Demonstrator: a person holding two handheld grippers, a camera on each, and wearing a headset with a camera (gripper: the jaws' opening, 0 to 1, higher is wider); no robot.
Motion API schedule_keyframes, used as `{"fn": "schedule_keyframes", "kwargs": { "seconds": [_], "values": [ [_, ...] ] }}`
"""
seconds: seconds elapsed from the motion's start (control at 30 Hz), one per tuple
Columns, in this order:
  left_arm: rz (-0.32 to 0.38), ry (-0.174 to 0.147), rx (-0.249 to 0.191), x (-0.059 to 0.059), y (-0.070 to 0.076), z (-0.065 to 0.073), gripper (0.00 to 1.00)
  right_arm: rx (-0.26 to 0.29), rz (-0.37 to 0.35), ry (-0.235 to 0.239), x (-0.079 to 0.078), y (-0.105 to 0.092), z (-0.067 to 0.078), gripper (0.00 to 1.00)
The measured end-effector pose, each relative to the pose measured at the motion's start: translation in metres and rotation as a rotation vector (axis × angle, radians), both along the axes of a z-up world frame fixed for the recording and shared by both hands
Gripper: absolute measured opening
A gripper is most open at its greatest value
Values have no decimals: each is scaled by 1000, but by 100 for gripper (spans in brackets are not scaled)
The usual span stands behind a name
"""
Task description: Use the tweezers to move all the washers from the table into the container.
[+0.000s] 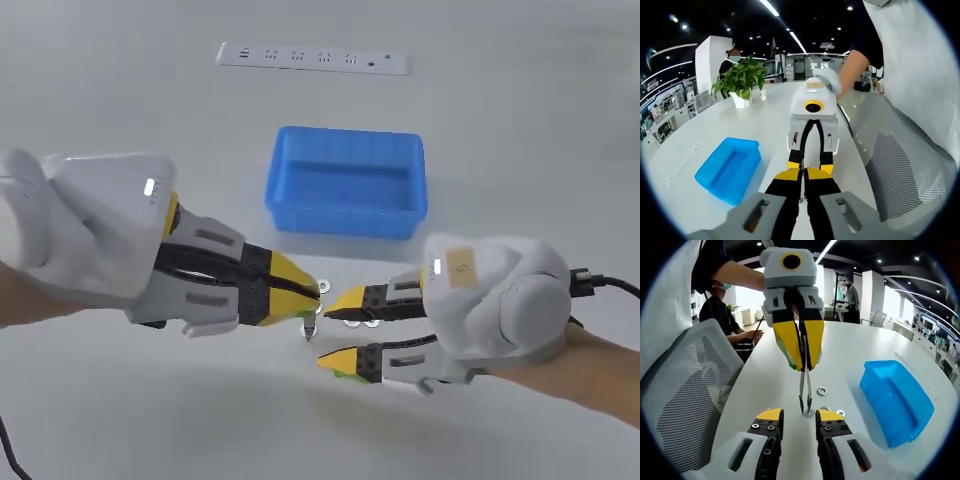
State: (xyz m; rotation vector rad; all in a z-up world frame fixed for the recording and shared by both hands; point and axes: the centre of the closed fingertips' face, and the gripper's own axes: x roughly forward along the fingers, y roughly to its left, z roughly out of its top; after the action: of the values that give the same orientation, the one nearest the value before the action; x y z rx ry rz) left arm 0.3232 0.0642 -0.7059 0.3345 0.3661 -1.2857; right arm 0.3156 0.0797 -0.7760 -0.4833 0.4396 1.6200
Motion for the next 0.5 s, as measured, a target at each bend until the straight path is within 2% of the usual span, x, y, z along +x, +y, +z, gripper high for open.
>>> {"fn": "schedule_keyframes", "kwargs": {
  "seconds": [0.17,0.3,0.5],
  "values": [
    [-4,20,-8,-1,-1,0,6,8,0,8,5,7,-1,26],
    [-3,19,-10,-1,-1,0,6,6,15,14,6,15,-5,25],
    [20,30,-16,3,4,0,6,14,38,17,5,25,-6,18]
  ]
}}
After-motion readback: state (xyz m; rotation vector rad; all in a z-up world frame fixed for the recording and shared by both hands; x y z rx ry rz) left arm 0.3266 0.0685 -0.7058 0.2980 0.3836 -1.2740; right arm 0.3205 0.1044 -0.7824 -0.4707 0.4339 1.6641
